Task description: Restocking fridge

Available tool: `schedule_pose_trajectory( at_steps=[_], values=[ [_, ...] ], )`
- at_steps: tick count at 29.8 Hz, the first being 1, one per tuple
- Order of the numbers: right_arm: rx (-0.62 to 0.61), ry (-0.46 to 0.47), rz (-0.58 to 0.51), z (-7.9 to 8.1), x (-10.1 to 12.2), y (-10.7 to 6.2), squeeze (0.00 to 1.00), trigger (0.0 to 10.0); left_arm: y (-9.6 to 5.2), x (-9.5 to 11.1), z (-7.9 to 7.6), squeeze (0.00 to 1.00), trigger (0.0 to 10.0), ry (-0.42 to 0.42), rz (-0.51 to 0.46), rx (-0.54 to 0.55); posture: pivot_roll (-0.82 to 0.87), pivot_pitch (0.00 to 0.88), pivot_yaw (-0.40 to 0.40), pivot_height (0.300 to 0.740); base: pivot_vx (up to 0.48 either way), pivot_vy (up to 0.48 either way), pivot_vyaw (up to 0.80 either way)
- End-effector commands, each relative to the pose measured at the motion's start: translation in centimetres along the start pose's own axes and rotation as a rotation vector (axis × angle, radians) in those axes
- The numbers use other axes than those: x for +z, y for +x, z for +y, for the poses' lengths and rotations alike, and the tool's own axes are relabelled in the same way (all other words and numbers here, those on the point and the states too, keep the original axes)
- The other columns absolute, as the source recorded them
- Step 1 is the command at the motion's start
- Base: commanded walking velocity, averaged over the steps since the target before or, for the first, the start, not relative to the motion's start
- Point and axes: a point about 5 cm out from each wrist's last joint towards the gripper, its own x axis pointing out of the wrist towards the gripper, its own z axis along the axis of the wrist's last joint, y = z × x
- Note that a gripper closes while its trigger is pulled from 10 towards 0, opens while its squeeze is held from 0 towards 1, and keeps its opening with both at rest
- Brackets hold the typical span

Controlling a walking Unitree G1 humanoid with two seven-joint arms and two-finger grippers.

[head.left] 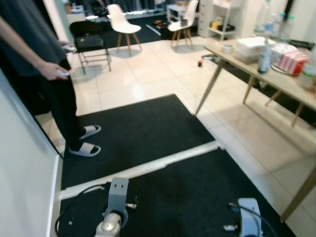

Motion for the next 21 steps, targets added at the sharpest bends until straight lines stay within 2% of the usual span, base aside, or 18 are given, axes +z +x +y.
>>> schedule_pose_trajectory(
  at_steps=[1, 21],
  values=[
    [0.002, 0.021, 0.030, 0.12, -0.86, -0.23, 0.00, 10.0, -0.02, -0.12, 0.07, 0.00, 10.0, -0.005, 0.008, 0.002, -0.05, 0.031, 0.045, 0.740, 0.270, 0.000, -0.72],
    [0.001, 0.032, 0.025, 0.07, -0.75, -0.20, 0.00, 10.0, -0.01, -0.09, 0.18, 0.00, 10.0, -0.003, 0.008, 0.002, -0.04, 0.033, 0.047, 0.740, 0.259, 0.000, -0.80]
  ],
)
